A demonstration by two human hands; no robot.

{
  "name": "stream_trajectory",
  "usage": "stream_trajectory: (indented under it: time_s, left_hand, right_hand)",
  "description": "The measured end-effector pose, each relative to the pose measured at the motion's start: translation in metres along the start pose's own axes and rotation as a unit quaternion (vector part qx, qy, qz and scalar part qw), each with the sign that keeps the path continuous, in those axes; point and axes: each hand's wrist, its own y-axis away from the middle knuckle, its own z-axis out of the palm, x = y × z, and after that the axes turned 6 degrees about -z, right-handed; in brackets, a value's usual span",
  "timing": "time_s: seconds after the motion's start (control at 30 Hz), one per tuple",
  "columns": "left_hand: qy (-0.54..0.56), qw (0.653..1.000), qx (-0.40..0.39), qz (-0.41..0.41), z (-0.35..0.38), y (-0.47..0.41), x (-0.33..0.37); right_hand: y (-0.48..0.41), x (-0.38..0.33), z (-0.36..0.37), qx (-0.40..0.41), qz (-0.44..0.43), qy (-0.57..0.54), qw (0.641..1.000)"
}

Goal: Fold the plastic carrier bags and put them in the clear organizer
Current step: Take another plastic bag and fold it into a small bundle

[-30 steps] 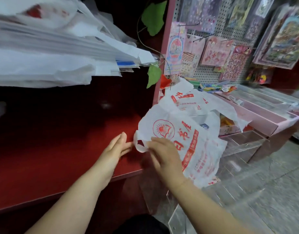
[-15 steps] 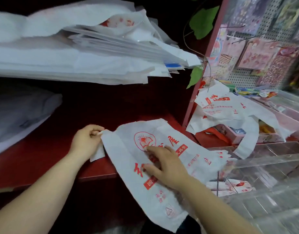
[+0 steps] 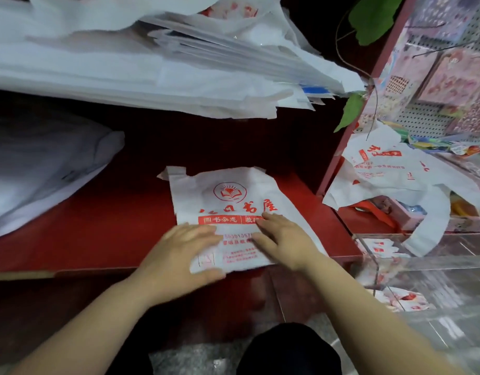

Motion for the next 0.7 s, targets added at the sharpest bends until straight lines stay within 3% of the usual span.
stream_trajectory:
  time_s: [0.1,0.2,0.4,0.5,0.63,0.7]
  left_hand:
    - [-0.114,0.993,-0.019,0.010,0.007,0.010,-0.005]
    - [-0.141,0.990,-0.007,0.000,0.005,0.012,-0.016]
    - [0.023,0.996,0.052,-0.075,-0.005,0.022,-0.030]
    - [0.158,0.976,0.081,-0.127,-0.011,0.023,-0.031]
    - [0.225,0.956,0.065,-0.176,-0.011,0.022,-0.033]
    - [0.261,0.943,0.077,-0.190,-0.011,0.021,-0.033]
  right_hand:
    - [-0.013,-0.004,-0.001,-0.016,0.026,0.008,1.000]
    - [-0.017,-0.006,-0.004,-0.021,0.029,-0.005,0.999]
    - [0.013,0.010,0.004,0.024,-0.050,-0.061,0.997]
    - [0.033,0.026,0.012,0.046,-0.082,-0.066,0.993]
    - [0.052,0.032,0.019,0.098,-0.094,-0.074,0.988]
    - [0.057,0.032,0.022,0.149,-0.077,-0.136,0.976]
